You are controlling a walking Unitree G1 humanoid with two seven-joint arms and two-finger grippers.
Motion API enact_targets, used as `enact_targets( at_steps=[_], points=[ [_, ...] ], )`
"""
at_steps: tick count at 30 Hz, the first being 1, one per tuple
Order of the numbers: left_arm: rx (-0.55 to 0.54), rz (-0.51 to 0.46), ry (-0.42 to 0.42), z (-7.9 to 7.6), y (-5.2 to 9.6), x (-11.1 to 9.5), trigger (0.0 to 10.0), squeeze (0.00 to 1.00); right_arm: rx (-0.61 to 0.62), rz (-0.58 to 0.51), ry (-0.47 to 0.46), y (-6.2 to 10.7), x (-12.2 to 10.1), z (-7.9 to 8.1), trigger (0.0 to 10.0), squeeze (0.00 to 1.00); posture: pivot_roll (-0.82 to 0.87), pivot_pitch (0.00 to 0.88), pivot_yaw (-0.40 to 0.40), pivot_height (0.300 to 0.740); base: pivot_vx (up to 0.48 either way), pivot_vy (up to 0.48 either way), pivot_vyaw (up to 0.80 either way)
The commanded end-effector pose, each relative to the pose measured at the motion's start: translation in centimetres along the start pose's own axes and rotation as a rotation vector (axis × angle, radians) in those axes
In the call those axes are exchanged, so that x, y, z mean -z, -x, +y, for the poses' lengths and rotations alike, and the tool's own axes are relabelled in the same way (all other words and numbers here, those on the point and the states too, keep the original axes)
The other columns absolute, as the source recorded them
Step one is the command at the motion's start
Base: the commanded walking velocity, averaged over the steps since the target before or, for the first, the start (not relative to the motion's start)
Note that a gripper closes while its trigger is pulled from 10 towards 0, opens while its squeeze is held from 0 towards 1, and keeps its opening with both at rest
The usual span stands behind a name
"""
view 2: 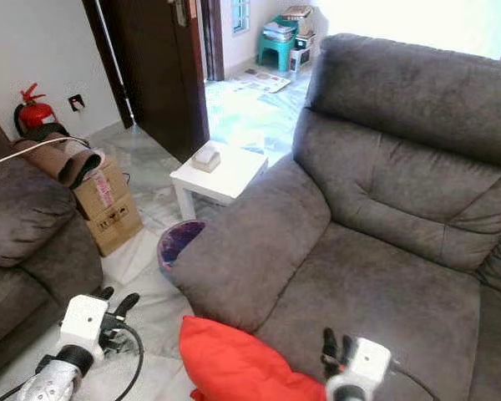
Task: Move the pillow to the sofa from floor
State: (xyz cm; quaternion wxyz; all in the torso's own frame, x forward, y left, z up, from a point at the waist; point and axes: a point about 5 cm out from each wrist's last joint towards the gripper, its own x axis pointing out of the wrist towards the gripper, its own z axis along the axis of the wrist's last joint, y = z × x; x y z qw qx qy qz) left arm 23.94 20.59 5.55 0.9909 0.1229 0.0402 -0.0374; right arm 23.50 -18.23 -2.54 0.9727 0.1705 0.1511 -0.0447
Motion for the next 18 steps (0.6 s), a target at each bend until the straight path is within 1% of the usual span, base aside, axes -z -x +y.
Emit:
enact_targets(
  at_steps=[1,2,7,18],
  points=[
    [0.008,0.001,0.007,-0.4,0.0,-0.2,10.0,0.0,0.037,0.013,0.006,0.4,0.1,-1.2,10.0,0.0,0.13,0.101,0.003,0.74,0.0,-0.472,0.0],
    [0.009,0.001,0.007,-0.4,0.0,-0.2,10.0,0.0,0.033,0.014,0.006,0.5,0.2,-1.1,10.0,0.0,0.13,0.101,0.003,0.74,0.0,-0.428,0.0],
    [0.007,-0.002,0.009,-0.4,0.0,-0.3,10.0,0.0,0.033,0.014,0.004,0.4,0.2,-1.1,10.0,0.0,0.13,0.102,0.003,0.74,0.0,0.0,0.0],
    [0.008,-0.004,-0.016,0.4,0.3,-0.3,10.0,0.0,0.098,-0.012,-0.007,0.4,-0.5,-2.2,10.0,0.0,0.14,0.106,0.006,0.74,0.0,0.0,0.0]
  ],
)
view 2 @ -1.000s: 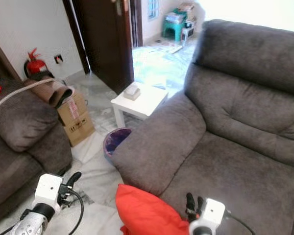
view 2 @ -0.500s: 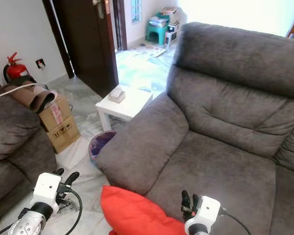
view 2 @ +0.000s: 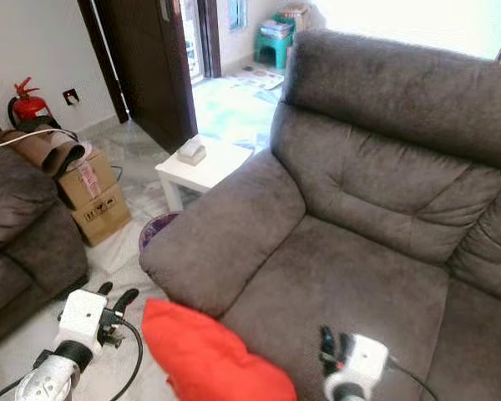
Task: Move the pillow to the sofa from floor
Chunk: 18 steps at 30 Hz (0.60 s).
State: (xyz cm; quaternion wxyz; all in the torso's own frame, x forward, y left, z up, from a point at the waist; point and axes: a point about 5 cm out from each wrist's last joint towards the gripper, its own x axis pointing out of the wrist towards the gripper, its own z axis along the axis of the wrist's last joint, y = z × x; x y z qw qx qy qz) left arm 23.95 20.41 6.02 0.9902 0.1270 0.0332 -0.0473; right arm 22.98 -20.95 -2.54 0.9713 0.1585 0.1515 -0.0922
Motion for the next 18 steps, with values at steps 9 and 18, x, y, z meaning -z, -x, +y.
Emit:
enact_targets(
  at_steps=[9,18],
  points=[
    [-0.004,0.011,-0.01,0.43,0.41,0.15,10.0,0.0,-0.021,0.005,0.005,-0.28,0.0,0.94,10.0,0.0,0.14,0.103,0.006,0.74,0.0,0.0,0.0],
    [-0.004,0.016,-0.01,0.51,0.63,0.25,10.0,0.0,-0.034,0.041,0.033,-0.31,0.13,0.57,10.0,0.0,0.13,0.108,0.008,0.74,0.0,0.0,0.0]
  ],
)
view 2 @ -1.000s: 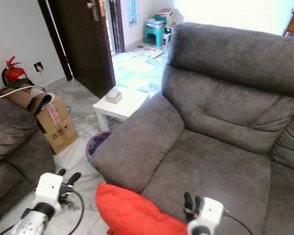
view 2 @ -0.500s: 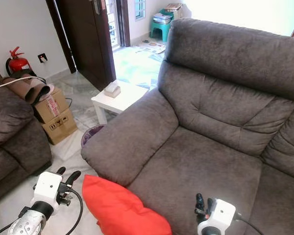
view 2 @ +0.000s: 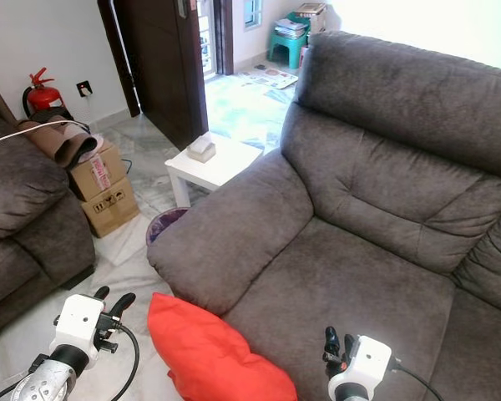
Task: Move the pillow to the sofa from floor
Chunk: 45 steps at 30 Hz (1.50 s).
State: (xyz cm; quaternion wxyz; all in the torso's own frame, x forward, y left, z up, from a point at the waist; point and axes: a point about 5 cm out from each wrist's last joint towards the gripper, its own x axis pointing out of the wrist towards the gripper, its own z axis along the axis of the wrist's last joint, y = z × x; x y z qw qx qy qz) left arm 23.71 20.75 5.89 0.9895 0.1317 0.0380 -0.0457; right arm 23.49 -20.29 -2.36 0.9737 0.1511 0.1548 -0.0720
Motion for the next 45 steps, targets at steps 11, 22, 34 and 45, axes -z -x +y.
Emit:
enact_targets(
  at_steps=[11,22,34,45],
  points=[
    [-0.004,0.012,-0.002,0.3,0.3,0.1,10.0,0.0,0.012,0.002,-0.009,0.1,0.1,-0.1,10.0,0.0,0.13,0.11,0.007,0.701,0.0,0.0,0.0],
    [-0.008,0.01,0.0,0.2,0.2,0.1,10.0,0.0,0.047,-0.021,-0.008,0.1,0.0,0.0,10.0,0.0,0.14,0.11,0.006,0.701,0.0,0.0,0.0],
    [-0.016,0.007,0.005,0.1,0.1,0.1,10.0,0.0,0.055,-0.039,-0.016,-0.1,-0.5,-0.4,10.0,0.0,0.13,0.11,-0.001,0.687,0.0,0.0,0.0],
    [-0.024,0.01,-0.013,0.2,0.2,0.1,10.0,0.0,0.043,-0.066,-0.051,-0.3,-0.9,-0.2,10.0,1.0,0.14,0.108,-0.004,0.687,0.0,0.0,0.0]
  ],
)
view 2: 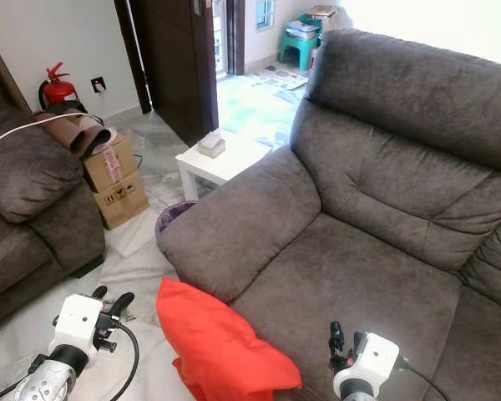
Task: Move the pillow to the sofa from floor
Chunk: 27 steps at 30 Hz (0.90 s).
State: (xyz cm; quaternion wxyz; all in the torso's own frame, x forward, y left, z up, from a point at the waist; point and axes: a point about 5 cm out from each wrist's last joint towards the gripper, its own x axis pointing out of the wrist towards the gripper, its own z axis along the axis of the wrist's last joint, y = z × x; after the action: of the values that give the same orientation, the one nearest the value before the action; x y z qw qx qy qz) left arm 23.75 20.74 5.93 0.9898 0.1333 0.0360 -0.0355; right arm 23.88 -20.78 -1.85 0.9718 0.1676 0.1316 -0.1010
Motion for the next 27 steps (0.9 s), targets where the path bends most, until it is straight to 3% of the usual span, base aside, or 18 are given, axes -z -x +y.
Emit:
enact_targets(
  at_steps=[1,9,10,11,17,18,19,20,21,22,23,27],
  points=[
    [-0.002,0.011,-0.011,0.12,0.29,0.17,10.0,0.0,-0.004,-0.016,-0.009,-0.04,-0.2,0.12,10.0,1.0,0.14,0.108,-0.004,0.687,0.0,0.0,0.0],
    [-0.003,0.014,-0.016,0.1,0.41,0.26,10.0,0.0,-0.004,-0.015,-0.003,-0.04,-0.17,0.13,10.0,1.0,0.14,0.106,-0.005,0.687,0.0,0.0,0.0],
    [-0.003,0.013,-0.016,0.08,0.41,0.25,10.0,0.0,-0.002,-0.012,0.002,-0.04,-0.14,0.12,10.0,0.87,0.14,0.105,-0.006,0.687,0.0,0.0,0.0],
    [-0.002,0.012,-0.015,0.06,0.41,0.24,10.0,0.0,0.0,-0.009,0.006,-0.04,-0.11,0.1,10.0,0.0,0.14,0.106,-0.005,0.687,0.0,0.0,0.0],
    [-0.002,0.014,-0.015,0.02,0.45,0.3,10.0,0.0,-0.003,0.001,0.01,-0.02,0.04,0.13,10.0,0.0,0.14,0.104,-0.007,0.687,0.0,0.0,0.0],
    [-0.003,0.014,-0.015,0.01,0.46,0.3,10.0,0.0,-0.004,0.001,0.006,-0.02,0.04,0.14,10.0,0.04,0.14,0.104,-0.008,0.687,0.0,0.0,0.0],
    [-0.005,0.015,-0.013,0.0,0.46,0.3,10.0,0.0,-0.002,0.0,0.006,-0.02,0.03,0.12,10.0,0.77,0.14,0.104,-0.009,0.687,0.0,0.0,0.0],
    [-0.006,0.015,-0.012,-0.01,0.46,0.3,10.0,0.0,0.0,-0.001,0.006,-0.02,0.03,0.11,10.0,0.77,0.14,0.104,-0.009,0.687,0.0,0.0,0.0],
    [-0.007,0.014,-0.011,-0.02,0.48,0.31,10.0,0.0,0.003,0.002,0.014,-0.02,0.04,0.1,10.0,0.96,0.14,0.104,-0.01,0.687,0.0,0.0,0.0],
    [-0.007,0.014,-0.011,-0.02,0.48,0.31,10.0,0.0,0.003,0.002,0.014,-0.02,0.04,0.1,10.0,0.96,0.14,0.104,-0.01,0.687,0.0,0.0,0.0],
    [-0.006,0.014,-0.011,-0.05,0.49,0.31,10.0,0.0,-0.002,0.008,0.021,-0.04,0.06,0.13,10.0,0.0,0.14,0.105,-0.01,0.687,0.0,0.0,0.0],
    [-0.005,0.014,-0.009,-0.07,0.49,0.31,10.0,0.0,-0.001,0.016,0.027,-0.09,0.1,0.12,10.0,0.0,0.14,0.103,-0.01,0.687,0.0,0.0,0.0]
  ],
)
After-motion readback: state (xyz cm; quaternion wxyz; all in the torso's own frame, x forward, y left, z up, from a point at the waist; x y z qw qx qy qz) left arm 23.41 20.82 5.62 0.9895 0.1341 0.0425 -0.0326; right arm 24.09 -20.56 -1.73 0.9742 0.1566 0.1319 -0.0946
